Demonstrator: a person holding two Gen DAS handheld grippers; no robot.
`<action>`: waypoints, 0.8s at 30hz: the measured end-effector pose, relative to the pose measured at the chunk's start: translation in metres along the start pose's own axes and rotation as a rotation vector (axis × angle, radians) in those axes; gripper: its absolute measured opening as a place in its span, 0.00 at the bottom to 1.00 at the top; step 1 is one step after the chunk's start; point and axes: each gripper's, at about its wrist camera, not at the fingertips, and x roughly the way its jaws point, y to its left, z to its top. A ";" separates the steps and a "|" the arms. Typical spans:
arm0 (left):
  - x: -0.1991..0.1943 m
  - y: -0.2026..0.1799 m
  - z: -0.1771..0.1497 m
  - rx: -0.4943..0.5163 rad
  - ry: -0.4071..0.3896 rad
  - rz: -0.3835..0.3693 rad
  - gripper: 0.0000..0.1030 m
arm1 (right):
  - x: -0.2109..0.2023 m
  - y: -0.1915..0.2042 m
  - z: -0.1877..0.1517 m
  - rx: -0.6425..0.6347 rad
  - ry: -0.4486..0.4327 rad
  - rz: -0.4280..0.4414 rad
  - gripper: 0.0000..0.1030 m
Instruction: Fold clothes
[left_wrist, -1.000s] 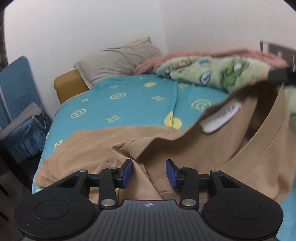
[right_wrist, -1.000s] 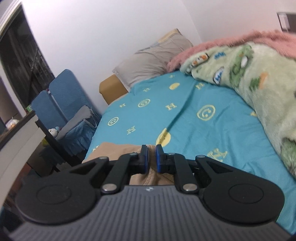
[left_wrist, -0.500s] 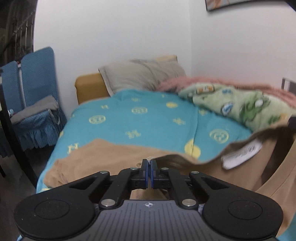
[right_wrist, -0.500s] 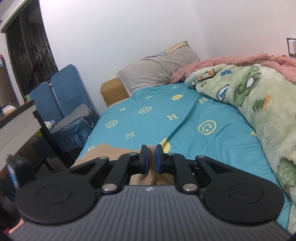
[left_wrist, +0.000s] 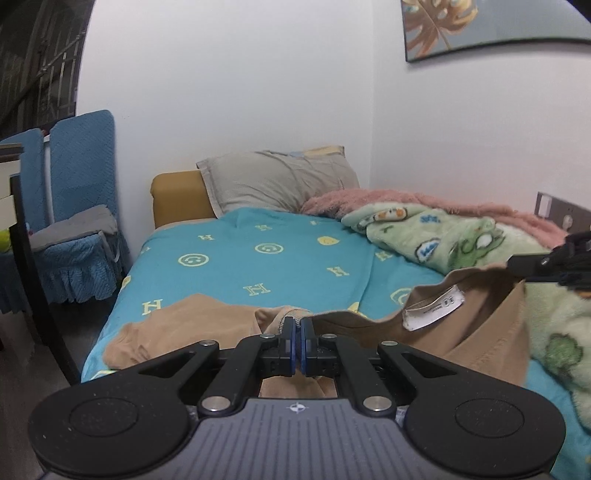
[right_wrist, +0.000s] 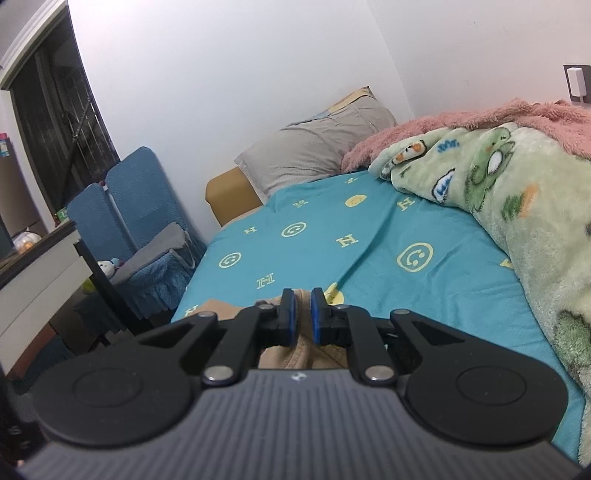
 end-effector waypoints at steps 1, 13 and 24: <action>-0.007 0.002 0.001 -0.015 -0.015 -0.003 0.03 | 0.000 0.000 0.000 0.001 0.001 0.000 0.12; -0.067 0.018 0.023 -0.146 -0.209 -0.021 0.00 | 0.010 -0.019 -0.002 0.086 0.127 -0.020 0.14; -0.007 0.011 0.001 -0.076 0.050 -0.086 0.10 | 0.005 -0.017 -0.002 0.121 0.126 0.021 0.13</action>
